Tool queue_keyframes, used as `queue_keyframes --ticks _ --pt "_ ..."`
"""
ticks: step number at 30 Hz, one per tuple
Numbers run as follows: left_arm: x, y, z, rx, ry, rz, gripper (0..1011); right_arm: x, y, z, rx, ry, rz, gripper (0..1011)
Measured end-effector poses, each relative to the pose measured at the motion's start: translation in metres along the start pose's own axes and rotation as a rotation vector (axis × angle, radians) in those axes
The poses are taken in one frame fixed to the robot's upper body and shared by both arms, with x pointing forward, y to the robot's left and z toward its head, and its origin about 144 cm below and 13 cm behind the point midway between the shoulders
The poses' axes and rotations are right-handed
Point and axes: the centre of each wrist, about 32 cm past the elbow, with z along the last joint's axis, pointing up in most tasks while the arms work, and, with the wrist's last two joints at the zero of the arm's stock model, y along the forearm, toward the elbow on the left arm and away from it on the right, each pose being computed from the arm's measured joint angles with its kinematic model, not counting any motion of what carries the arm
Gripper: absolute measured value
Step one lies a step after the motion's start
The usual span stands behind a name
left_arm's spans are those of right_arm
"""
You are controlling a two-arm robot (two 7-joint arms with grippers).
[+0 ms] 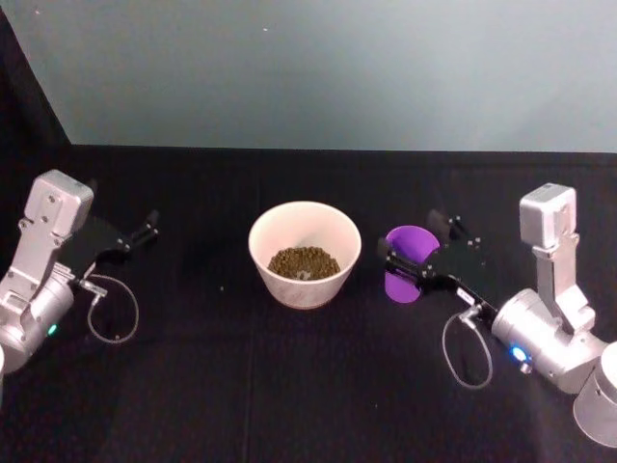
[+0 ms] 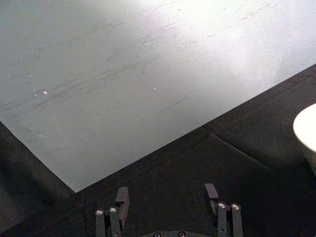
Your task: Pick up the cup and pour the mung beans from the cup into the bowl.
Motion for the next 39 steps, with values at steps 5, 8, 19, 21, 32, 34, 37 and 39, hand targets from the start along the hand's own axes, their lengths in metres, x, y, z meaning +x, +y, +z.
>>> queue_keyframes --ticks 5,8,19,21,32,34,37,39 --pt "0.000 0.000 0.000 0.000 0.000 0.000 1000 -0.005 -0.002 0.010 0.041 0.003 -0.018 1003" --pt "0.000 0.000 0.000 0.000 0.000 0.000 1000 -0.007 -0.002 0.014 0.057 0.003 -0.024 1003" --pt "0.000 0.000 0.000 0.000 0.000 0.000 1000 0.006 -0.008 0.020 0.081 -0.006 -0.135 1003" --pt "0.000 0.000 0.000 0.000 0.000 0.000 1000 0.011 -0.010 0.021 0.080 -0.012 -0.165 1003" --pt "0.000 0.000 0.000 0.000 0.000 0.000 1000 0.030 -0.016 0.003 0.004 -0.028 -0.355 1003" --pt "0.000 0.000 0.000 0.000 0.000 0.000 1000 0.031 -0.016 -0.004 -0.016 -0.023 -0.361 1003" --pt "0.000 0.000 0.000 0.000 0.000 0.000 1000 0.031 -0.016 -0.012 -0.041 -0.018 -0.362 1003" --pt "0.000 0.000 0.000 0.000 0.000 0.000 1000 0.031 -0.017 -0.016 -0.059 -0.015 -0.361 1003"
